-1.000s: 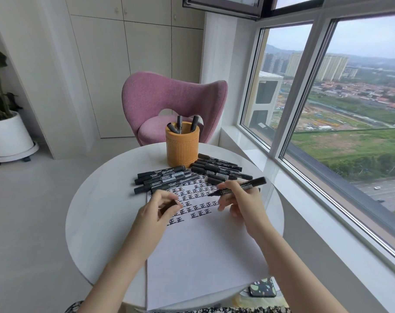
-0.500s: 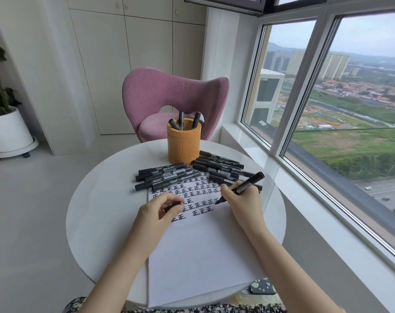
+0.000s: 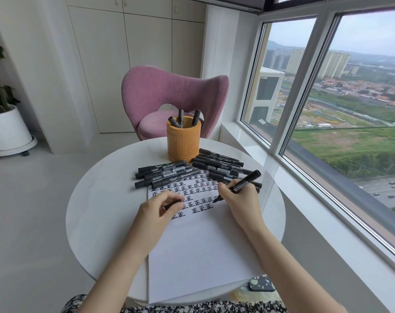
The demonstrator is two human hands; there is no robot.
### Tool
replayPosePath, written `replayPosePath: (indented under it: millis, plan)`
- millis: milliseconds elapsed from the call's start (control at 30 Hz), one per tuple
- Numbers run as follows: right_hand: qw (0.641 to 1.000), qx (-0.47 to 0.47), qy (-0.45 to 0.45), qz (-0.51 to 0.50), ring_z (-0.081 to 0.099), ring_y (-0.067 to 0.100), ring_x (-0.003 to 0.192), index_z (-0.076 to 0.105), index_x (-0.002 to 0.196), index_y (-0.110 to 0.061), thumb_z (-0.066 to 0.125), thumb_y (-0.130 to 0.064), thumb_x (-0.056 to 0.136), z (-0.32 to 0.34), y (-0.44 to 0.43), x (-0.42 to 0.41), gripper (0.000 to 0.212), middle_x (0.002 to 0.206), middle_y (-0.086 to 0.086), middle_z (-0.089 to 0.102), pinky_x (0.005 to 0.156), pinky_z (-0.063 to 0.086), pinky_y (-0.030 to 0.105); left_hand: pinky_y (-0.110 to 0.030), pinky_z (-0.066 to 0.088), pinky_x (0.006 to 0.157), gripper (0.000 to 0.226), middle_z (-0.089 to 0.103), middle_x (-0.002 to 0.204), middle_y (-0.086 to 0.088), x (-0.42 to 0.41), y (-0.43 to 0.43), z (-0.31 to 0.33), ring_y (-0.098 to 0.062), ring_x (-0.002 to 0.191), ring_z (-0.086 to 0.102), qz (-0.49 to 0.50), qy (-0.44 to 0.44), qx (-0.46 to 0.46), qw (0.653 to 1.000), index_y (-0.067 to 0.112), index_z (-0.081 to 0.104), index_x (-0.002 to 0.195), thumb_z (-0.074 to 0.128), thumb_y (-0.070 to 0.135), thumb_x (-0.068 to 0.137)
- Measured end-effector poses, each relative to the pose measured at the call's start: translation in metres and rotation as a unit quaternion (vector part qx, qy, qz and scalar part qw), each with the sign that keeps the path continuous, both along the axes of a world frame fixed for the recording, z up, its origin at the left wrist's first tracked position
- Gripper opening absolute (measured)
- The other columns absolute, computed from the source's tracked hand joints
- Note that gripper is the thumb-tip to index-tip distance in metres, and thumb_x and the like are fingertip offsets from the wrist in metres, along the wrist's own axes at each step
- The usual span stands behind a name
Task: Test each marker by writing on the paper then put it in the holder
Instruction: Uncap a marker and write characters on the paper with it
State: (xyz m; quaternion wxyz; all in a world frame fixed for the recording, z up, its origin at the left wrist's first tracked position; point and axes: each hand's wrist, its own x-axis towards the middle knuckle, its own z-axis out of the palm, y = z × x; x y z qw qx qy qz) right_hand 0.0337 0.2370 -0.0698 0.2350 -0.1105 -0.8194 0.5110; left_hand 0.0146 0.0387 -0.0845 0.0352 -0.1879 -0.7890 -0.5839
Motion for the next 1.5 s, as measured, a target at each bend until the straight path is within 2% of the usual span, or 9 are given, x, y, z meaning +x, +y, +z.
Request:
replayPosePath:
  millis: [200,300,433,633,800,967,1100,1267,1500]
  plan:
    - [1.0,0.009,0.003,0.001,0.026,0.013,0.054,0.039,0.056,0.004,0.063,-0.018,0.086,-0.0005,-0.0015,-0.0002,0.045,0.054,0.005,0.033,0.053,0.019,0.03,-0.007,0.045,0.07,0.012,0.071,0.082,0.008,0.0003,0.0004,0.0003,0.0,0.074,0.063,0.0,0.004,0.0,1.0,0.022,0.068,0.088,0.067,0.011,0.084]
    - [1.0,0.015,0.002,-0.002,0.025,0.012,0.053,0.038,0.057,0.003,0.063,-0.017,0.086,0.0005,-0.0022,0.001,0.043,0.054,0.005,0.032,0.052,0.018,0.029,-0.007,0.044,0.07,0.012,0.071,0.081,0.01,0.0001,0.0003,0.0003,-0.001,0.075,0.064,0.0,0.004,-0.001,1.0,0.022,0.068,0.088,0.067,0.011,0.084]
    - [1.0,0.015,0.002,-0.019,0.022,0.009,0.051,0.037,0.057,-0.009,0.059,-0.01,0.084,0.0023,-0.0028,0.0013,0.035,0.052,0.001,0.03,0.047,0.018,0.025,-0.008,0.046,0.072,0.012,0.07,0.084,0.015,-0.0001,-0.0003,-0.0007,-0.003,0.077,0.065,0.0,-0.004,0.002,1.0,0.023,0.069,0.087,0.067,0.011,0.084]
    - [1.0,0.01,0.0,-0.023,0.023,0.008,0.05,0.042,0.057,-0.007,0.059,-0.01,0.084,0.0013,-0.0016,0.0014,0.032,0.052,0.002,0.031,0.046,0.018,0.023,-0.008,0.046,0.072,0.012,0.071,0.084,0.014,0.0005,-0.0007,-0.0012,-0.003,0.077,0.065,-0.001,0.0,0.001,1.0,0.022,0.069,0.087,0.067,0.011,0.084]
    - [1.0,-0.008,0.005,-0.018,0.026,0.011,0.053,0.041,0.056,0.005,0.06,-0.009,0.083,0.0009,-0.0008,0.0006,0.035,0.055,0.007,0.035,0.05,0.019,0.026,-0.007,0.045,0.071,0.011,0.071,0.081,0.015,-0.0002,-0.0006,-0.0018,-0.001,0.076,0.065,0.0,0.003,-0.001,1.0,0.021,0.069,0.087,0.067,0.011,0.084]
    - [1.0,0.004,0.004,-0.013,0.025,0.01,0.052,0.041,0.056,0.002,0.06,-0.009,0.084,0.0014,-0.0021,0.0019,0.036,0.054,0.006,0.034,0.05,0.019,0.026,-0.009,0.046,0.072,0.011,0.071,0.082,0.01,-0.0004,-0.0007,-0.0022,-0.003,0.077,0.065,0.0,0.004,-0.003,1.0,0.022,0.069,0.088,0.067,0.011,0.084]
    - [1.0,0.005,0.003,-0.012,0.023,0.009,0.052,0.039,0.056,-0.006,0.058,-0.007,0.082,0.0025,-0.0029,0.0025,0.032,0.053,0.003,0.032,0.048,0.018,0.025,-0.008,0.046,0.073,0.012,0.071,0.082,0.014,-0.0003,-0.0007,-0.0021,-0.002,0.078,0.065,0.0,0.002,-0.004,1.0,0.023,0.069,0.087,0.067,0.011,0.084]
    - [1.0,0.013,-0.001,-0.013,0.024,0.01,0.052,0.039,0.059,0.005,0.059,-0.006,0.08,0.002,-0.0031,0.003,0.031,0.055,0.004,0.033,0.049,0.019,0.025,-0.01,0.047,0.074,0.013,0.071,0.083,0.013,-0.0001,-0.0012,-0.0023,-0.003,0.079,0.066,0.002,0.004,-0.007,1.0,0.024,0.069,0.087,0.067,0.011,0.084]
    - [1.0,0.009,-0.003,-0.014,0.023,0.01,0.053,0.04,0.059,0.005,0.058,-0.006,0.079,0.0021,-0.0028,0.0029,0.029,0.056,0.005,0.032,0.048,0.018,0.024,-0.007,0.045,0.073,0.011,0.071,0.083,0.009,0.0017,-0.0007,0.0,-0.002,0.077,0.065,0.002,0.009,-0.009,1.0,0.021,0.069,0.088,0.067,0.011,0.084]
